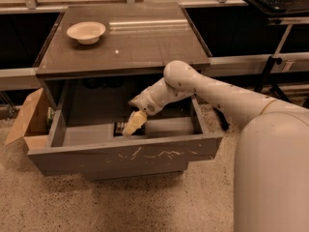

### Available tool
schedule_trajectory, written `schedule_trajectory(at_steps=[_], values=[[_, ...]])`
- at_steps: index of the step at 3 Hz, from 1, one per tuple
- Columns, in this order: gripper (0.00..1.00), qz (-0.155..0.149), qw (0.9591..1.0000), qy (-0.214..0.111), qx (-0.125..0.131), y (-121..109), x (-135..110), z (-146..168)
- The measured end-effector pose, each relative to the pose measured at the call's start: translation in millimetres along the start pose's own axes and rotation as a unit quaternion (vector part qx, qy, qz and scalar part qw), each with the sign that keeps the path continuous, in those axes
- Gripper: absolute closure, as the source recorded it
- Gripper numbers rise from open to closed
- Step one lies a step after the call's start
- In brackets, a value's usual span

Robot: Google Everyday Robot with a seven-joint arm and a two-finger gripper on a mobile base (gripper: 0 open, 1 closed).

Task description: Place rxbar chocolate into top drawer

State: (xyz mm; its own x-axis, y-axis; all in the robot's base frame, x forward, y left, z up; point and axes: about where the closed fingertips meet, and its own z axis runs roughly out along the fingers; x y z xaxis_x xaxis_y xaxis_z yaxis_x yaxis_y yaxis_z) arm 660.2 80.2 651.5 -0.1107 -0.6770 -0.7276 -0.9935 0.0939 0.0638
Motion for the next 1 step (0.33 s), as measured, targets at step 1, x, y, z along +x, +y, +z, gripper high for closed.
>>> schedule_trajectory(at_steps=[1], values=[[0.0, -0.008, 0.9996, -0.012, 0.024, 2.4, -7.8, -34.0]])
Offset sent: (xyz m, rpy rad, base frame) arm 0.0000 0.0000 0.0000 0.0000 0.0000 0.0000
